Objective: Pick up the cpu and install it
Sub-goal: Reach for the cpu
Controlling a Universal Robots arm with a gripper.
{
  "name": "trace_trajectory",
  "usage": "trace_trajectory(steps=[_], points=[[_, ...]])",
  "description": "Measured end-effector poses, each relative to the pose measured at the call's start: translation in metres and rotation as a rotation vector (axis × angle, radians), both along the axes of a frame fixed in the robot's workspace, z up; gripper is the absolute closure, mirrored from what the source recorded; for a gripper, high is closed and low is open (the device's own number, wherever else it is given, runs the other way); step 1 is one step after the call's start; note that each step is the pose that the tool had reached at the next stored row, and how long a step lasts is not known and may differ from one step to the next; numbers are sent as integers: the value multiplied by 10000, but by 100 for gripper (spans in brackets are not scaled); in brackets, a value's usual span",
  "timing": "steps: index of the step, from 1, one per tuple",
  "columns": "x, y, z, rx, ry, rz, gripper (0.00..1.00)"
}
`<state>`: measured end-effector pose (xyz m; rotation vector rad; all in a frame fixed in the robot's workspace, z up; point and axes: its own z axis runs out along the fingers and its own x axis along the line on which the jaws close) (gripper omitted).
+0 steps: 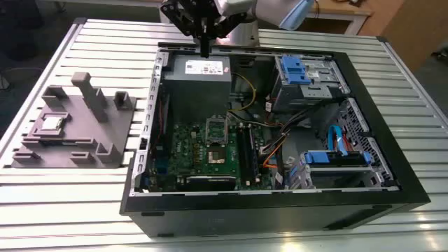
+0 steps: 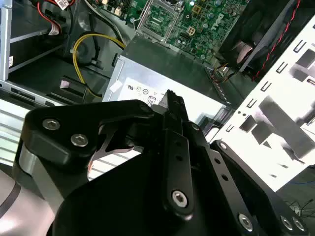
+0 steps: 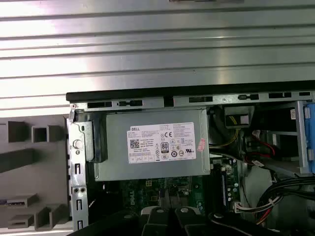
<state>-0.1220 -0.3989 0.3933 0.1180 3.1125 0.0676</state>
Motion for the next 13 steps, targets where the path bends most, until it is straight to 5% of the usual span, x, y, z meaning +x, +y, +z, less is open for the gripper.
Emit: trace_trajectory(steps=[13], points=[[-27, 0, -8, 1, 29, -1, 90]])
